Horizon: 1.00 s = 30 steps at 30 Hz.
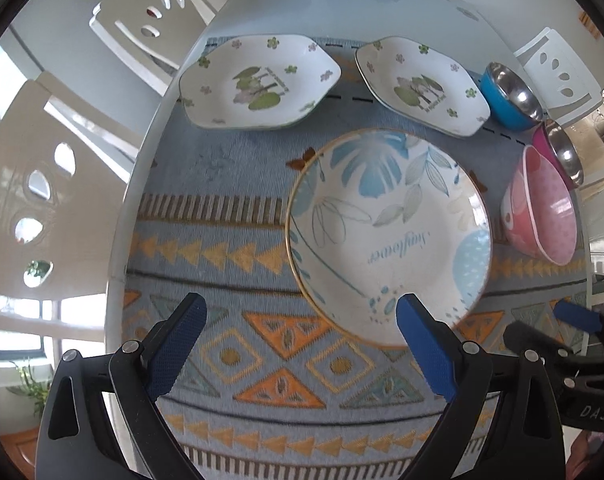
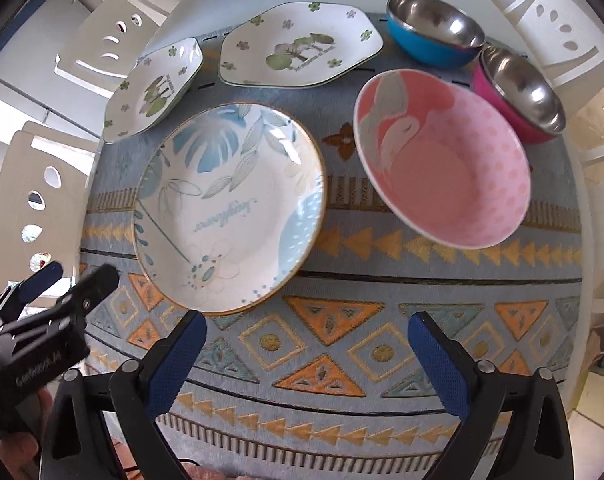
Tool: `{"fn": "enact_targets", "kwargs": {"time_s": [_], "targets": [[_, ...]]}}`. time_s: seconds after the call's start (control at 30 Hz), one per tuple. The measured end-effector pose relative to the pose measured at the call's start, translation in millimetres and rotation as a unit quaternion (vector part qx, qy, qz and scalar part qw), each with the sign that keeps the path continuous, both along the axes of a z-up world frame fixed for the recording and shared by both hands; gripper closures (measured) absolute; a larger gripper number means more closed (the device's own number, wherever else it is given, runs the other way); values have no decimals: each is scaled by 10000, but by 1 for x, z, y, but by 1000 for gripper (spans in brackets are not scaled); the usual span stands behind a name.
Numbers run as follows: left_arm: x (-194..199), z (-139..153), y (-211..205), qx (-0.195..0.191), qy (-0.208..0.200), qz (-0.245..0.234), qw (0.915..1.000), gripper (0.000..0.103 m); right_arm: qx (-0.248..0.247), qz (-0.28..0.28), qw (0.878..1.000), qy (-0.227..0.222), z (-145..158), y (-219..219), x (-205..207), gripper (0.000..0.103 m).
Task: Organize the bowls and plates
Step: 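Close both grippers on opposite sides of the Sunflower plate rim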
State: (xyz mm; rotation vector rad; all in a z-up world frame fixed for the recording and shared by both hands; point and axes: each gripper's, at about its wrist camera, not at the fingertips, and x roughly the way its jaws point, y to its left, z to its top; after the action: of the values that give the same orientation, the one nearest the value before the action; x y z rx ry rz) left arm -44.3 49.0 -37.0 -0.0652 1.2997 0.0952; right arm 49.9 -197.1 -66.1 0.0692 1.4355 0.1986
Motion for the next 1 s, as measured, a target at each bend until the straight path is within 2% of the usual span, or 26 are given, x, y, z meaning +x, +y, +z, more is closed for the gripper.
{"fn": "enact_targets", "kwargs": {"time_s": [0.07, 0.1, 0.17, 0.27, 0.4, 0.57, 0.6, 0.67, 0.73, 0.8, 1.0], "targets": [[8, -5, 5, -46, -15, 1, 10000, 8, 233, -94, 9997, 76, -5, 0, 3, 11], [13, -9, 9, -110, -32, 0, 9999, 14, 366, -137, 9992, 126, -9, 0, 4, 16], [25, -20, 15, -204, 6, -49, 9998, 20, 628, -212, 9973, 319, -20, 0, 7, 25], [37, -37, 22, -306, 64, -87, 9995, 25, 741, -357, 9959, 388, -36, 2, 15, 27], [50, -60, 30, -466, 168, -92, 9987, 27, 975, -526, 9932, 349, -49, 4, 28, 33], [58, -73, 32, -616, 191, -185, 9977, 28, 698, -613, 9953, 289, -64, 9, 45, 38], [60, -75, 33, -634, 213, -205, 9975, 36, 723, -634, 9950, 269, -65, 9, 47, 39], [64, -78, 31, -656, 277, -267, 9971, 42, 716, -699, 9946, 256, -68, 8, 51, 41], [67, -81, 27, -553, 333, -326, 9974, 42, 700, -754, 9943, 274, -71, 8, 57, 43], [70, -82, 25, -640, 307, -374, 9968, 49, 682, -771, 9944, 244, -71, 9, 61, 46], [81, -81, 9, -674, 238, -482, 9963, 53, 493, -563, 9971, 143, -77, 20, 71, 56]]}}
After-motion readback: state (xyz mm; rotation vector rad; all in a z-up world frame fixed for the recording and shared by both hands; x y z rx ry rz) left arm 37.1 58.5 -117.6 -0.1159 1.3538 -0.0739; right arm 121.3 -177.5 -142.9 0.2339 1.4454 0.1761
